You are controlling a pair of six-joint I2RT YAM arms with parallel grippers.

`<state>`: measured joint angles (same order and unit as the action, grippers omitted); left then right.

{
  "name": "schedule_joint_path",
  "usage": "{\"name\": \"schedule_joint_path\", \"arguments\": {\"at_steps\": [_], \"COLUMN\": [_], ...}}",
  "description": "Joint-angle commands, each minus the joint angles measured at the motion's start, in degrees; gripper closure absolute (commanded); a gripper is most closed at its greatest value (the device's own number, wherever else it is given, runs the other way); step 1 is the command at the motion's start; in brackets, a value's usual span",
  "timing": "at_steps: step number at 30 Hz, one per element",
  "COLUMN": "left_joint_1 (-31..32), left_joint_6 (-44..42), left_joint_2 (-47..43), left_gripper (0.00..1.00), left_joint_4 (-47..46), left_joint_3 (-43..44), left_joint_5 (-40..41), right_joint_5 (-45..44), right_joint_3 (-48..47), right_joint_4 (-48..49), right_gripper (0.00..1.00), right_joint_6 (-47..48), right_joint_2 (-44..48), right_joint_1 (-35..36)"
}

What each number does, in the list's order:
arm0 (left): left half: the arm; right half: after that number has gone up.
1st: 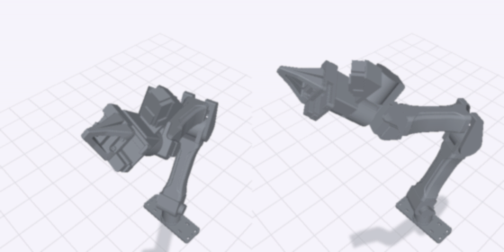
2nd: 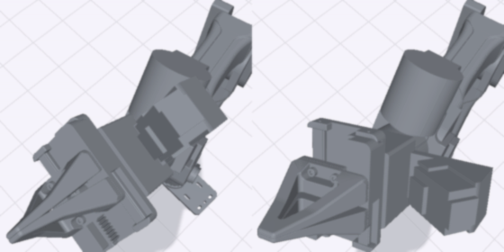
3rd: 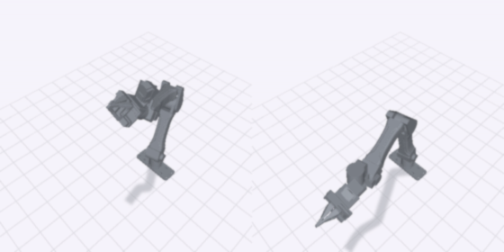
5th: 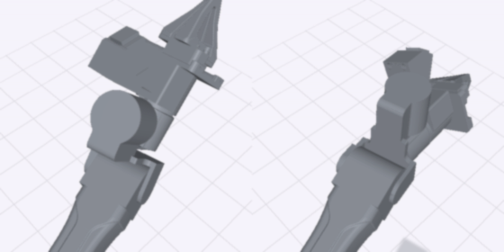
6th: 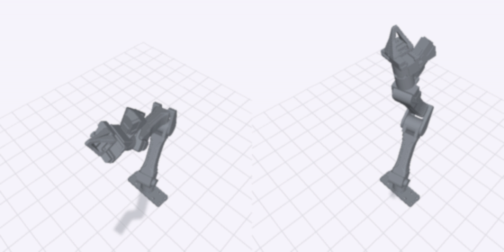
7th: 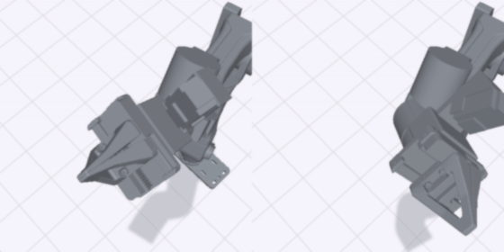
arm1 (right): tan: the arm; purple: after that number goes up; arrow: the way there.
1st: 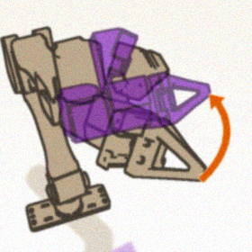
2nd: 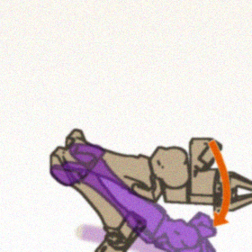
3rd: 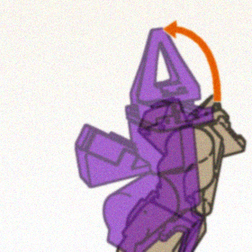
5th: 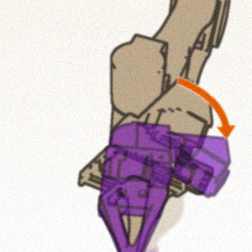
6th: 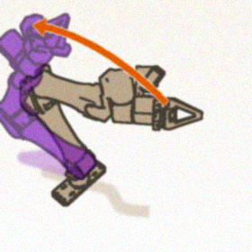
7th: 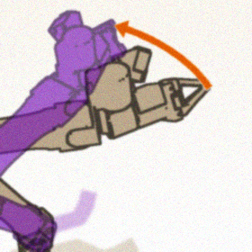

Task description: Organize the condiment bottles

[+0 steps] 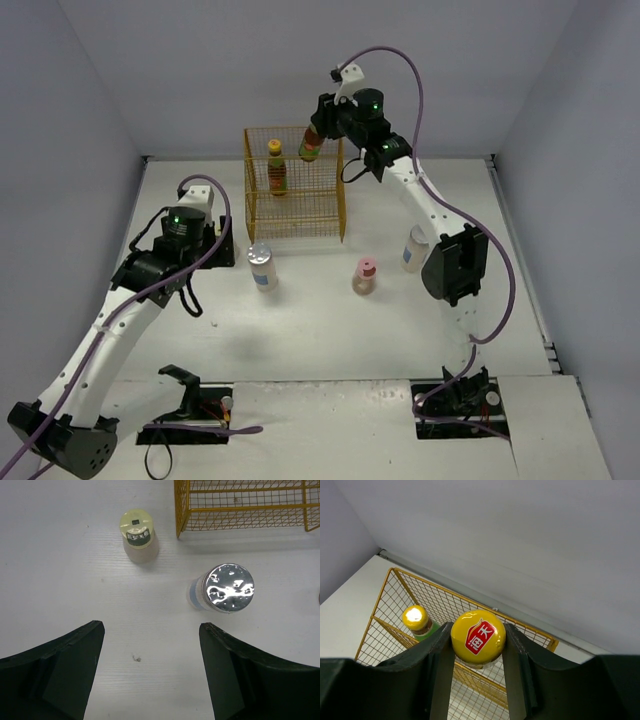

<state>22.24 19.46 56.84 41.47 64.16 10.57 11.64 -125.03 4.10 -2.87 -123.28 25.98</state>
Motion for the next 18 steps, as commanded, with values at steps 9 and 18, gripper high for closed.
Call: {"name": "schedule_joint_path", "arguments": {"at_steps": [9,18], "left_joint_1": [0.17,0.17], "left_joint_6": [1.72,2.51], "left_joint_2": [-0.15,-1.20], "left_gripper": [0.23,0.23], "left_joint_4": [1.50,2.38], "left_joint_3": [1.23,0.00], "left_joint_5": [1.82,2.09], "right_joint_5": [-6.36,-11.20], "right_joint_3": [1.02,2.07], "right_joint_4": [13.92,13.65], "right_gripper": [1.00,1.00], "right_joint_6": [1.38,0.85], "right_joint_2": [0.33,-2.66], "right_joint_1": [1.62,3.03]}}
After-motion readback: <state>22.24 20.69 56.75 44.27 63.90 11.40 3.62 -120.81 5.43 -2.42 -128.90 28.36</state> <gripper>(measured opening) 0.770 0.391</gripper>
